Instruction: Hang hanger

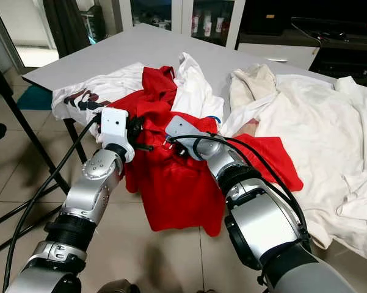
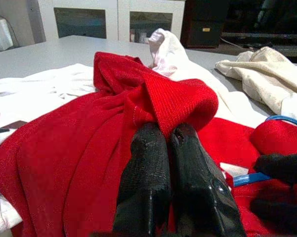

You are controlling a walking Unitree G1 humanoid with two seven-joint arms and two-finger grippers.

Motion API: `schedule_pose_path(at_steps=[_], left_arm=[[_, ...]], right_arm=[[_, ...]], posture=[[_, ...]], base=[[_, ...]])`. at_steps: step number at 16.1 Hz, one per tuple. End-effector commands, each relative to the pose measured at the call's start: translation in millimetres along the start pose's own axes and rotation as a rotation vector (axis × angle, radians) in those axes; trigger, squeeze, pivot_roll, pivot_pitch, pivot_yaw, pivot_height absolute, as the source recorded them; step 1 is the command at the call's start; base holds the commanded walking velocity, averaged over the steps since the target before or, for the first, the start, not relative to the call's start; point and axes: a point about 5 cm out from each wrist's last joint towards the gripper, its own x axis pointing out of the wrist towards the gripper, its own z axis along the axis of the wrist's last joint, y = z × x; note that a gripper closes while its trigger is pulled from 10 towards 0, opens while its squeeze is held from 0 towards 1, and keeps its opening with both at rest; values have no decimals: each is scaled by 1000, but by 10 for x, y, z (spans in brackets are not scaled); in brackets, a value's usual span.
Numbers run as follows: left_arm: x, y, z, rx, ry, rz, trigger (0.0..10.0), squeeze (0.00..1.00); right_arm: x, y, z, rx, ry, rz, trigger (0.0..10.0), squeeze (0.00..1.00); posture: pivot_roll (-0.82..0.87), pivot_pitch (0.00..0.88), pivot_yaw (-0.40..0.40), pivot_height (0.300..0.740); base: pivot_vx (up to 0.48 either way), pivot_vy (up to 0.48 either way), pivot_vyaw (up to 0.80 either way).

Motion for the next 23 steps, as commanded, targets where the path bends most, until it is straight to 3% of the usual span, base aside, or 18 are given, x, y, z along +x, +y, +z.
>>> schedule_pose_path(at_steps=[1, 3, 4, 5, 6, 10, 13, 14, 15, 18, 21, 23], left_arm=[[-7, -2, 26, 15, -3, -1, 10000, 0], [-7, -7, 34, 17, -4, -4, 10000, 0], [-11, -9, 34, 19, -3, -6, 10000, 0], [-10, -9, 34, 20, -2, -7, 10000, 0], [-14, -7, 35, 21, -2, -6, 10000, 0], [-20, 15, 22, 16, 8, 7, 10000, 0], [-19, 33, 20, 14, 13, 14, 10000, 0], [-15, 37, 25, 15, 14, 14, 10000, 0], [-13, 39, 26, 15, 15, 14, 10000, 0], [-6, 42, 20, 17, 24, 17, 10000, 0], [14, 96, 36, 24, 26, 46, 10000, 0], [38, 188, 77, 36, 17, 76, 10000, 0]], right_arm=[[-6, -12, -56, 47, 33, 7, 10000, 0], [-11, -15, -86, 112, 36, 13, 10000, 0], [-15, -15, -116, 140, 47, 16, 7216, 0], [-20, -25, -145, 153, 57, 4, 902, 0], [-28, -69, -140, 171, 50, -37, 0, 0], [-137, -424, -49, 278, -25, -279, 0, 0], [-175, -491, -88, 271, -27, -303, 0, 0], [-186, -472, -179, 230, -10, -270, 627, 0], [-200, -484, -224, 230, -4, -276, 0, 0], [-254, -547, -321, 255, -7, -297, 0, 0], [-259, -467, -332, 111, -57, -197, 0, 0], [-304, -405, -249, -35, -186, -119, 0, 0]], posture=[[126, 23, -28, 740], [128, 27, -23, 740], [127, 27, -22, 740], [127, 27, -22, 740], [130, 28, -21, 740], [129, 28, -21, 740], [126, 27, -18, 740], [123, 26, -15, 740], [121, 26, -12, 740], [118, 24, -5, 740], [114, 19, 1, 740], [113, 18, 4, 740]], base=[[0, 0, 0], [0, 0, 0], [0, 0, 0], [0, 0, 0], [0, 0, 0], [0, 0, 0], [0, 0, 0], [0, 0, 0], [0, 0, 0], [0, 0, 0], [0, 0, 0], [0, 0, 0]])
